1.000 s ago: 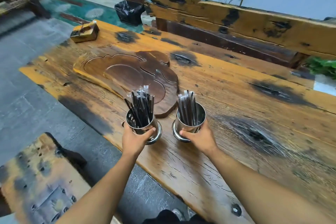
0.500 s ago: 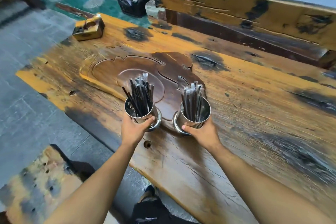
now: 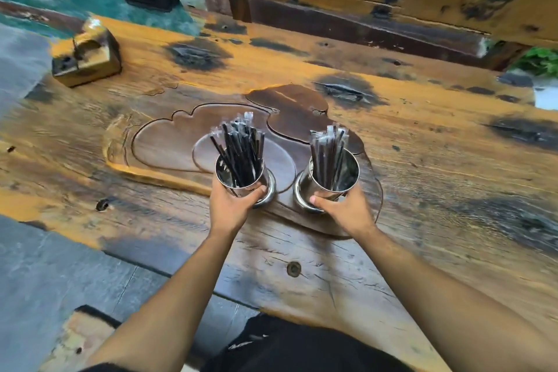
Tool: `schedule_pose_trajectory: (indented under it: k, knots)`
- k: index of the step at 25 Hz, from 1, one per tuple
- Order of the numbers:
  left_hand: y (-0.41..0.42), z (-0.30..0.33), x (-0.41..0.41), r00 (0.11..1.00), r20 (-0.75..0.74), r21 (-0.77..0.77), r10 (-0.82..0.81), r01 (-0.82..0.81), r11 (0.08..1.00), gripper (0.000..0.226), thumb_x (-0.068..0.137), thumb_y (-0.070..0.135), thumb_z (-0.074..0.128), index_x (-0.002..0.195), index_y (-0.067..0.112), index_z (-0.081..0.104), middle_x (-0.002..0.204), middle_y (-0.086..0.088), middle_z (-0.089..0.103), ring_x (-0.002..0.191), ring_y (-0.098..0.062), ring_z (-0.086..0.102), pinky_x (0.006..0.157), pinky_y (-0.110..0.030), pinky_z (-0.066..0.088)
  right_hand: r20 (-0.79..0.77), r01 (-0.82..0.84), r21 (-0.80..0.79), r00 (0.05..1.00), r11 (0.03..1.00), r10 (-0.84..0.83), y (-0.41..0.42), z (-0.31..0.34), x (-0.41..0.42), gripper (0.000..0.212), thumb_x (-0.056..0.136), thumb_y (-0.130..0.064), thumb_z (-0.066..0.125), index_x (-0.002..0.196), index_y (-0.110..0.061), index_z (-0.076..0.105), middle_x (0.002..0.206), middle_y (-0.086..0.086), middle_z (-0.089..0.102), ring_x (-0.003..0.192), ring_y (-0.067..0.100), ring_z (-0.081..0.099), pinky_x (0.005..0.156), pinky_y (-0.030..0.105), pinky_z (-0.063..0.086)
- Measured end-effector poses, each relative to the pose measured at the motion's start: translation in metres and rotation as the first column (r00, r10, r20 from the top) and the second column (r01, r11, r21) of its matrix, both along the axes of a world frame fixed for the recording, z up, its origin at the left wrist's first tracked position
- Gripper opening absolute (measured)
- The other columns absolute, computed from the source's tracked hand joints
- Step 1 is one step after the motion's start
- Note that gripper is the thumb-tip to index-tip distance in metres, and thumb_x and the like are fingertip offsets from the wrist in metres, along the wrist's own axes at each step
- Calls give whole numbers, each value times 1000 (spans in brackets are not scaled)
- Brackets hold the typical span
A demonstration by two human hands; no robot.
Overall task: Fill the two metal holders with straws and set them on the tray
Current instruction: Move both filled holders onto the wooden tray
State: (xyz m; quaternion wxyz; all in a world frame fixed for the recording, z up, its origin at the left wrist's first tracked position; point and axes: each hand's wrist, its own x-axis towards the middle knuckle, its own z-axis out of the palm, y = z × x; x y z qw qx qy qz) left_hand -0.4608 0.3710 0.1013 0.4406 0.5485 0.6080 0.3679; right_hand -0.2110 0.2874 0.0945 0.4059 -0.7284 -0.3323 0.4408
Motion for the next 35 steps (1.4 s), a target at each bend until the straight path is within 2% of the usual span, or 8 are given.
schedule_pose_trajectory:
  k: [4,7,11,15,20,25,32,35]
  knots:
    - [21,8,-8,997,-63,-20,-33,32,999,87,57,40,95,127,40,43,119,22,62,108,21,53,98,-15,41,6,62,-6,998,998,-62,20,-9,-13,83,51,-46,94,122,-29,54,103,-6,78,103,9,72,103,41,52]
    - [26,15,-16,996,-90,3,-12,12,1000,87,59,38,96,129,41,43,119,23,61,108,12,57,94,-10,39,24,19,-22,1000,1000,-18,36,-15,-17,75,51,-49,92,115,-31,57,96,-13,78,95,1,72,99,38,54]
    - [41,16,-39,992,-114,5,53,-53,999,89,58,39,96,131,32,45,125,13,62,114,-2,58,98,-16,41,9,4,-38,1000,999,-4,56,-22,-40,82,50,-48,92,120,-31,53,102,-9,77,99,6,72,98,36,55]
    - [85,-2,-65,993,-121,-25,5,-8,1000,88,52,52,93,126,35,48,118,21,63,108,16,56,92,-10,42,77,87,-73,994,994,-81,78,-28,-65,84,49,-51,91,122,-31,52,103,-11,76,100,4,70,96,31,54]
    - [153,-28,-82,981,-142,-98,-135,121,988,89,48,61,92,121,43,44,117,20,65,106,1,62,94,-19,45,121,228,-135,970,964,-213,118,-33,-103,85,54,-44,94,126,-26,52,104,-9,77,102,7,70,93,27,53]
    - [192,-45,-82,961,-115,-121,-252,238,964,93,48,63,92,123,49,40,110,32,61,104,24,53,86,3,38,129,247,-182,966,952,-226,141,-47,-124,81,54,-46,92,124,-19,62,105,-7,77,101,7,72,99,34,55]
    - [207,-64,-86,941,-153,-180,-302,274,945,105,44,73,88,131,38,40,124,15,64,114,-5,61,105,-29,49,162,271,-199,957,942,-241,152,-60,-127,90,48,-51,93,127,-27,57,108,-17,73,99,-5,66,76,-2,41]
    - [206,-67,-89,924,-178,-168,-339,310,936,105,47,73,87,133,41,37,130,9,62,120,-9,59,106,-30,48,124,258,-178,963,950,-239,153,-66,-127,96,49,-43,96,133,-24,53,115,-16,70,106,-7,64,85,-4,41]
